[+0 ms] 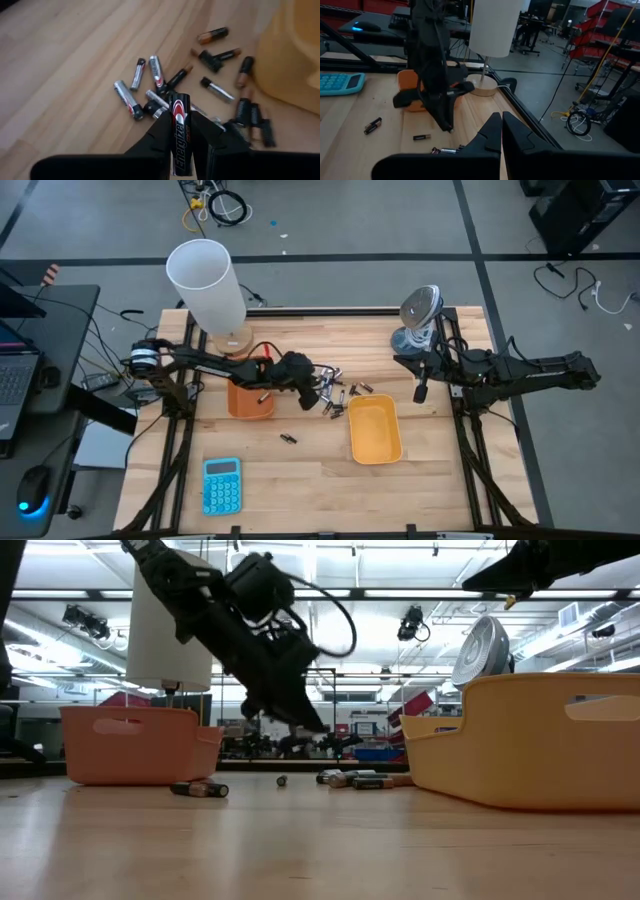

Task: Sort batteries
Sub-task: Put the silver battery into the orange bin

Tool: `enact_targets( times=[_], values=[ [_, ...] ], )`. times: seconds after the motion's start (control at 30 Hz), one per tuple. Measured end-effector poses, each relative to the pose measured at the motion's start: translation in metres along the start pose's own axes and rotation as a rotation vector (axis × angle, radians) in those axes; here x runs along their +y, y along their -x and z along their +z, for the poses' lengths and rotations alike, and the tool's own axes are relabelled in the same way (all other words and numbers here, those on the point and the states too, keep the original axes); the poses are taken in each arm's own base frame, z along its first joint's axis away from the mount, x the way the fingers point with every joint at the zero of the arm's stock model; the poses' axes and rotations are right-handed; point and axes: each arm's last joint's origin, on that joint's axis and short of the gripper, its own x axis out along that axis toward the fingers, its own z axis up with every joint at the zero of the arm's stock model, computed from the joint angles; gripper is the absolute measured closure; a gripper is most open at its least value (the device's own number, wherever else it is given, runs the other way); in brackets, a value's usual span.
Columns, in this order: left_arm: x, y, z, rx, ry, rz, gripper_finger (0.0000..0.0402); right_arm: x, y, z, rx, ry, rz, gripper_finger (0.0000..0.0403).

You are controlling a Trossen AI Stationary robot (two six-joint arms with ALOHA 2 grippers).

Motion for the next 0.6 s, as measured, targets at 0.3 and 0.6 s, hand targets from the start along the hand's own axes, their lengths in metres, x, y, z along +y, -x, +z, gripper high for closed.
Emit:
enact_targets(
  times=[0.3, 0.6],
  values=[
    [-0.005, 0.05, 0.022, -0.065, -0.043, -0.071, 0.0359, 0.0, 0.0, 0.0, 0.0, 0.0, 0.0, 0.04],
    [-0.001, 0.097, 0.025, -0.036, -0.075, -0.07, 0.0359, 0.0, 0.0, 0.0, 0.0, 0.0, 0.0, 0.04]
  ],
)
